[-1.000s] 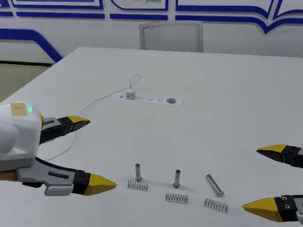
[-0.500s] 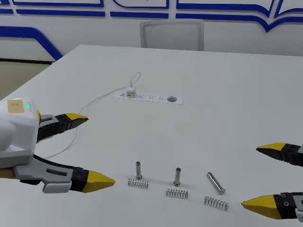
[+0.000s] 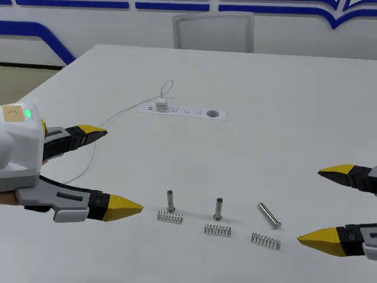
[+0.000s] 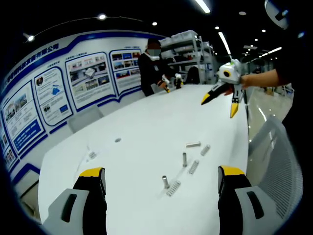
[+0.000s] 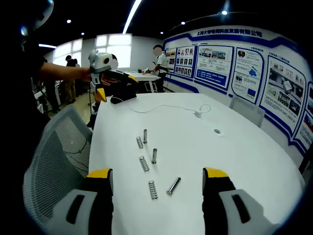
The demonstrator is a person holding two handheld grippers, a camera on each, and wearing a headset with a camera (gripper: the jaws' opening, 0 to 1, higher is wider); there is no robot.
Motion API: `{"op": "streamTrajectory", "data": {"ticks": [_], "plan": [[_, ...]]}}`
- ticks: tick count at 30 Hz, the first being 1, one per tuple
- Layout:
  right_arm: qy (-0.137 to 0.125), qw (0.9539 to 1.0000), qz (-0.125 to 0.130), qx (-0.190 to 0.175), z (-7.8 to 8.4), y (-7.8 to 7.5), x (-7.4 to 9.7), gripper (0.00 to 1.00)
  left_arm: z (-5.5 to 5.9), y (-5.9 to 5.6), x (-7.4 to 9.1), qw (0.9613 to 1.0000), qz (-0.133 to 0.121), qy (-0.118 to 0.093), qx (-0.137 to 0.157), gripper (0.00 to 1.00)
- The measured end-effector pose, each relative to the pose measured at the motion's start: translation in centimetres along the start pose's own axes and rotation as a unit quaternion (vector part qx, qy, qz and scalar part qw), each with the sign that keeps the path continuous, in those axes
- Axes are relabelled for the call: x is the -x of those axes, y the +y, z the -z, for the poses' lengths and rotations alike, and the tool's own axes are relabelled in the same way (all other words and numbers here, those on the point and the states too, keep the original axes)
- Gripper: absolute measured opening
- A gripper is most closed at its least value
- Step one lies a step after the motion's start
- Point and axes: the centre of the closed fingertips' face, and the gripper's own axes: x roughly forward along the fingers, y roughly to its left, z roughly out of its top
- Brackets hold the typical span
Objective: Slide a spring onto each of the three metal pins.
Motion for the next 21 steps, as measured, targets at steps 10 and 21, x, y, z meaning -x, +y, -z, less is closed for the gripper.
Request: {"op": "streamTrajectory", "data": {"ticks": [10,21], "plan": [[-0.013,0.9998,0.001,-0.016,-0.3,-0.4,-0.1,0.75,0.4,0.3,0.4,1.0,-0.006,0.002,0.007,0.97],[-0.01,0.9995,-0.005,-0.028,0.8,-0.1,-1.4,0.74,1.1,0.2,-0.3,0.9999,0.004,0.0,0.012,0.97]]}}
